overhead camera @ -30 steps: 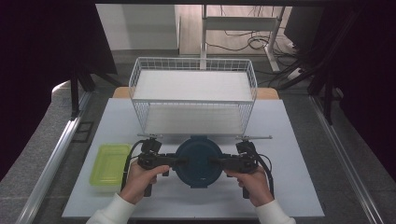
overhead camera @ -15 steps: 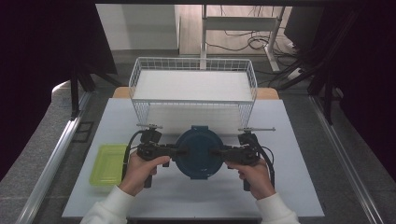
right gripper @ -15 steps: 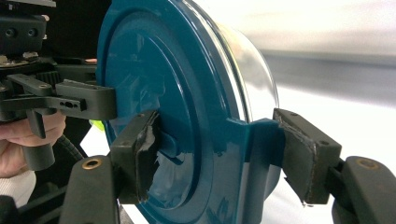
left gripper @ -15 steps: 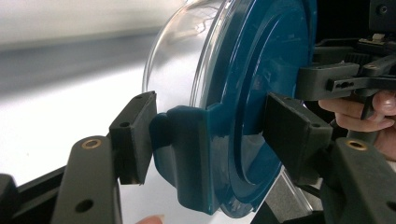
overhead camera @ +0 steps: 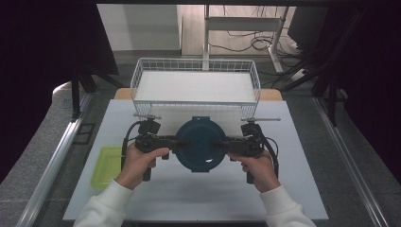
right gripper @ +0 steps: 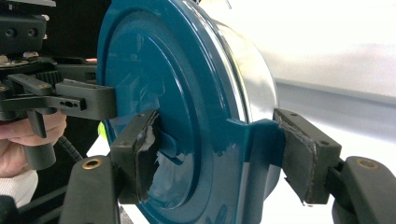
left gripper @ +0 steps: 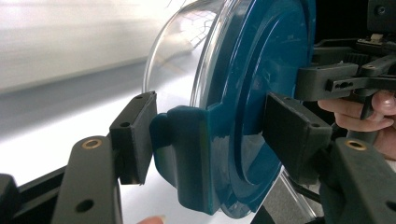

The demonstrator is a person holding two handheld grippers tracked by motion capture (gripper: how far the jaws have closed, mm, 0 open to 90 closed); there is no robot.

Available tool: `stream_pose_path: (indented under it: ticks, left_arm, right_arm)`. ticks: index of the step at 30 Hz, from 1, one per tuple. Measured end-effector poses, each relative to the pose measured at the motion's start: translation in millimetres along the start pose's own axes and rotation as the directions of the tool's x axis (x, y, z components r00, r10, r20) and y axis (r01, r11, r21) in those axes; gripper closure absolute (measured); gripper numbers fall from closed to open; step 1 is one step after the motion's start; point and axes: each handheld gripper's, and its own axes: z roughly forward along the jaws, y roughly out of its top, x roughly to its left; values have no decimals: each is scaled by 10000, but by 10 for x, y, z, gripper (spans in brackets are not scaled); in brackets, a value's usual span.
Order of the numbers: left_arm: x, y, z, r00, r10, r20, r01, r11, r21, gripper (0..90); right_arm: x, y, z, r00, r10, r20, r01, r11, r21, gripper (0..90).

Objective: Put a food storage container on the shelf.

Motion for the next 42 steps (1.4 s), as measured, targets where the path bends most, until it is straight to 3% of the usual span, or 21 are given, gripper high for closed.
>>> stream_pose_path:
  ticks: [20, 42]
  left_arm:
    - [-56, 283, -32, 9998, 140, 152, -139, 9999, -78, 378]
    - [-67, 779, -259, 9992, 394, 116, -387, 9979, -522, 384]
  right_arm:
    - [9, 225, -106, 9999, -109, 62, 111, 9997, -234, 335]
    - [144, 768, -138, 9990, -443, 6, 443, 9981, -431, 335]
